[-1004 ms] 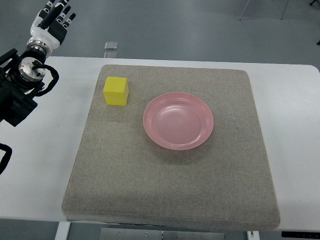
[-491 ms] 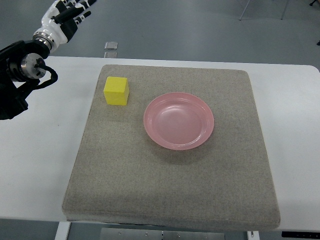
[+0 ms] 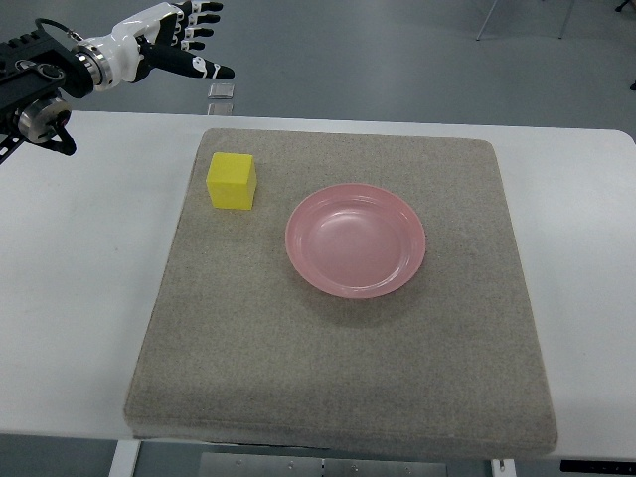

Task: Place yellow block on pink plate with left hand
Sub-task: 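Swing the left hand over the pad toward the yellow cube, then lower the left hand onto the yellow cube, then close the left hand fingers around the yellow cube and lift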

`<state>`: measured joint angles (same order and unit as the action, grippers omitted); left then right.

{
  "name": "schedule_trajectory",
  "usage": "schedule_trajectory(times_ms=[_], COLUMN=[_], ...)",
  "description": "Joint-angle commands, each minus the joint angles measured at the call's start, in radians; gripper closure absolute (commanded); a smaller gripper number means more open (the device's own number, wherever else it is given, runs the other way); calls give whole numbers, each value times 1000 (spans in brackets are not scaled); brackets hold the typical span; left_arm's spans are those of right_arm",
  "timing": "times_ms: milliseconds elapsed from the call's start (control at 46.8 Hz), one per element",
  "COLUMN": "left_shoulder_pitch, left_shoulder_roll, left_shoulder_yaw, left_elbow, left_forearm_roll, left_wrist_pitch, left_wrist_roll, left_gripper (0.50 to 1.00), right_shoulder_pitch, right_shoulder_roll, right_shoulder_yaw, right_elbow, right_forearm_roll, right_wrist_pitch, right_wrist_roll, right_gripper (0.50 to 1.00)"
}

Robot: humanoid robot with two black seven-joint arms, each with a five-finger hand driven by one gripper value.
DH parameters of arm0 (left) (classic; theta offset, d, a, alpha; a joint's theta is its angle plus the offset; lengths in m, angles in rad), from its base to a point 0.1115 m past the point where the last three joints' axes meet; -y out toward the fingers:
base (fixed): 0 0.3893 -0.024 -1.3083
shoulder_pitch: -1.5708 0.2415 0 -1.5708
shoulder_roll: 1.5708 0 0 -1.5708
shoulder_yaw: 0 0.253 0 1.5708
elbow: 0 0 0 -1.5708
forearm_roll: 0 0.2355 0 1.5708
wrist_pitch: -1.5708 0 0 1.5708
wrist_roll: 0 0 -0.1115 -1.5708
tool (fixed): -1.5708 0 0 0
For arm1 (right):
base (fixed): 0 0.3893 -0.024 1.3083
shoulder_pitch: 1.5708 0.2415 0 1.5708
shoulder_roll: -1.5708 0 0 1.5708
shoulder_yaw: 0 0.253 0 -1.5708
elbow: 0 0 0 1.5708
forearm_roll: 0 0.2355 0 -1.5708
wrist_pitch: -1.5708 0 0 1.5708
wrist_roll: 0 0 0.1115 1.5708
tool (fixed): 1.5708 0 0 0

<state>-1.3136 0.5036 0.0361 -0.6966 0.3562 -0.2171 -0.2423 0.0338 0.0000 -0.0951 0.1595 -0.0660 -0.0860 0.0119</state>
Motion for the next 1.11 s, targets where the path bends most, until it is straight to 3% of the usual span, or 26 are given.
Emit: schedule_trajectory(times_ms=[0,171,470,1089], left_shoulder_pitch=[-3,-9,-4,31], left_shoulder_roll=[3,3,1,-23], left_shoulder_yaw=[4,7,7,48], left_elbow=[-11,-32,-47,-77], left_forearm_roll=[125,391,730,790], left_wrist_pitch=[-27,-99,-103,-96], left_wrist_roll=[0,-2,-49,-60], left_gripper=[512,519,523,538], right_shoulder_pitch=[0,0,0,0], right_shoulder_roll=[0,0,0,0], right_shoulder_yaw=[0,0,0,0], right_elbow=[0,0,0,0], right_forearm_roll=[0,0,0,0], right_wrist_pitch=[0,0,0,2], right_wrist_roll=[0,-1,0,-1], right_gripper=[576,576,576,576])
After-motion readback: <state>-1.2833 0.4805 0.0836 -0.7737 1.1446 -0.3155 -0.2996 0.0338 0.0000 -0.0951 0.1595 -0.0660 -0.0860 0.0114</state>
